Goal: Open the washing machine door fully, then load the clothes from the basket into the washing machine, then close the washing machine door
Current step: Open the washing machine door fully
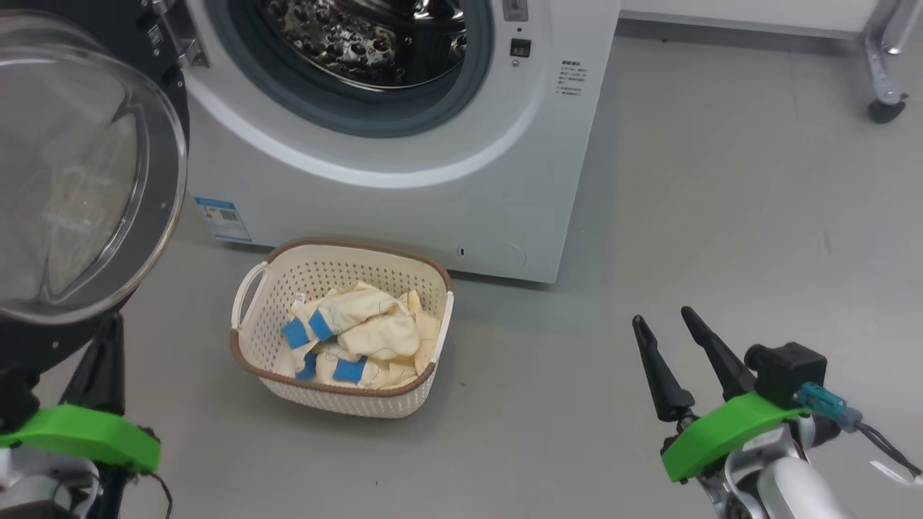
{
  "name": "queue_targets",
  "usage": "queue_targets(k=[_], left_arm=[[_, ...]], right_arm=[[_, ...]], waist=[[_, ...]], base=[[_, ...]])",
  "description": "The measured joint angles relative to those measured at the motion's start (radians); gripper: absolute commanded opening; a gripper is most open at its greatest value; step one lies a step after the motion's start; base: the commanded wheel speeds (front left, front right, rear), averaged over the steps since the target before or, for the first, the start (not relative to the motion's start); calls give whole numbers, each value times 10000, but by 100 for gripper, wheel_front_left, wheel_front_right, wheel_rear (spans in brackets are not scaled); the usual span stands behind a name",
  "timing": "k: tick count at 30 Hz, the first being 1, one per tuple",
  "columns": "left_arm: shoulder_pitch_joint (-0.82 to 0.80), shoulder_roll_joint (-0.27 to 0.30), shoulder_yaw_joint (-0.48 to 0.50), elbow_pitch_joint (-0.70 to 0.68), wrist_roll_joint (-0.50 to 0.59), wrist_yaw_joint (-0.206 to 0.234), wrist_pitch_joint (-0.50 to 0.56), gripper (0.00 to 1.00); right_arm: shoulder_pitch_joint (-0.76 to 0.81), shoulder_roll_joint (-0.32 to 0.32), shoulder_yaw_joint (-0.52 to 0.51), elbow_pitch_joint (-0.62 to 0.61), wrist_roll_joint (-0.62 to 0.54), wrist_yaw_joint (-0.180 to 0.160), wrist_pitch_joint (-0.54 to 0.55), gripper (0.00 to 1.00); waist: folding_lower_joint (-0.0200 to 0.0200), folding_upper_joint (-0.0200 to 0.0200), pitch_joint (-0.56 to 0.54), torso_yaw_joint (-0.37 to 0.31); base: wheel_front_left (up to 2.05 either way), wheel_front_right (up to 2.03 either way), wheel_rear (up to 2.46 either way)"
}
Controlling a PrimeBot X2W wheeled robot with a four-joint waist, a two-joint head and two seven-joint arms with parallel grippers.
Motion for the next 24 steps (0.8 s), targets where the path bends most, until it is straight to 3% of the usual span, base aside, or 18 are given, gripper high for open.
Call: queue_targets(k=[14,24], left_arm=[[2165,-324,-261,-2809,4,1087,263,0],[2705,-504,-422,-3522,339,1515,159,0]], right_arm=[[466,111,79,-35,226,0,-232,100],[470,151,-46,-180,222,0,-305,100]], waist=[[0,0,-740,-1344],[0,0,-733,-1698]], base=[[0,0,0],[0,0,0]])
